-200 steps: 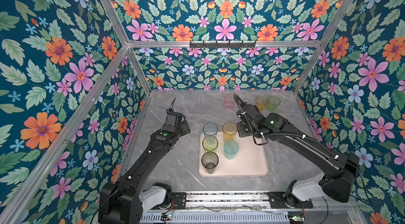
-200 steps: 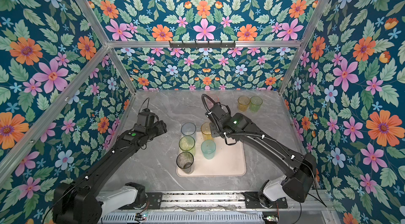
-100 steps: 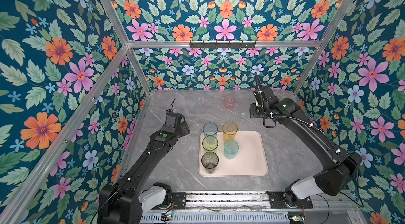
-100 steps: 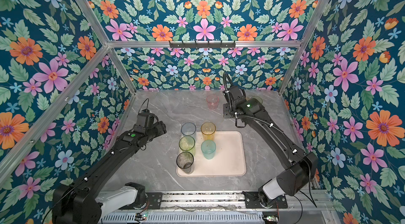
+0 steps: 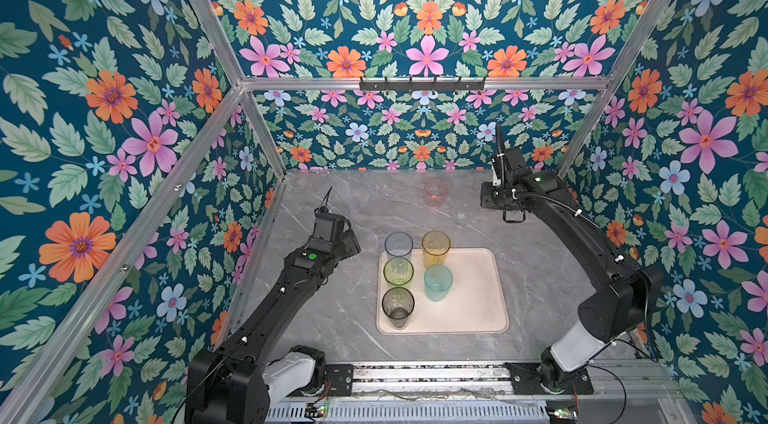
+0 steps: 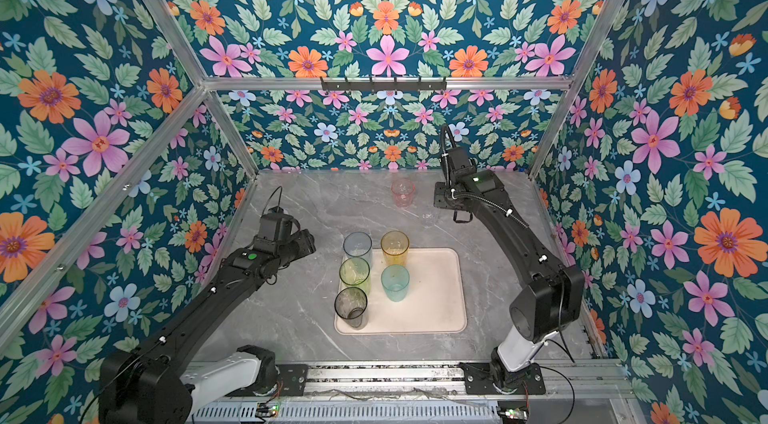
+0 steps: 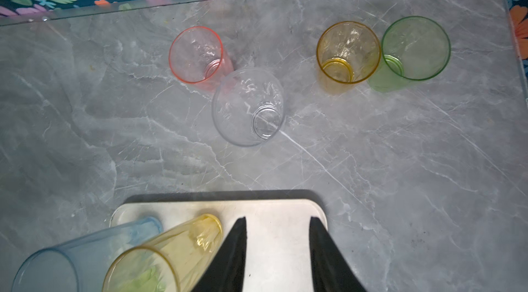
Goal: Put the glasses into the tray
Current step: 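Raise the right gripper and move it toward the pink and clear glasses, then lower the open right gripper over the rim of the clear glass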
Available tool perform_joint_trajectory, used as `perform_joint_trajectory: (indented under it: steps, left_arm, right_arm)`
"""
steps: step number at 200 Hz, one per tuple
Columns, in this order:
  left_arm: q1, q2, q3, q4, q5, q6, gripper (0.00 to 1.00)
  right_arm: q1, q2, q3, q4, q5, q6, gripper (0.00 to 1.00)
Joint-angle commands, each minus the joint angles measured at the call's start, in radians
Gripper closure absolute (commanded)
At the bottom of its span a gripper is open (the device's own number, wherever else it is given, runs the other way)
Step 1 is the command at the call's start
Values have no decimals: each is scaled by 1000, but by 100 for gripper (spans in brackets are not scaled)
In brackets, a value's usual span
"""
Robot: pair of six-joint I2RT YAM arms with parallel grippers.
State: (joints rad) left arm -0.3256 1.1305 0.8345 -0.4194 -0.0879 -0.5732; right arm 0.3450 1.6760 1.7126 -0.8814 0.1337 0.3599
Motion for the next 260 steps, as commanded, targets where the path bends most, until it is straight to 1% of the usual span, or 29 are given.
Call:
perform_joint_trajectory:
  steps: [1, 70, 104, 203, 260]
  left_arm:
    - [1, 1, 2, 5, -4, 2, 31]
    - [1, -2, -1, 0, -10, 4, 31]
    - [1, 5, -7, 8, -4, 4, 31]
    - [1, 1, -9, 9, 3, 6, 31]
    - [2, 0, -11, 8, 0, 6, 30]
  right_arm:
    - [-20, 46, 28, 8, -39, -9, 62]
    - [-71, 213, 160, -44, -63, -21, 60]
    - [-86, 273, 201, -59, -78, -24, 60]
    - [-96, 349, 235, -60, -129, -19, 60]
    - [-96, 376, 257, -71, -134, -18, 60]
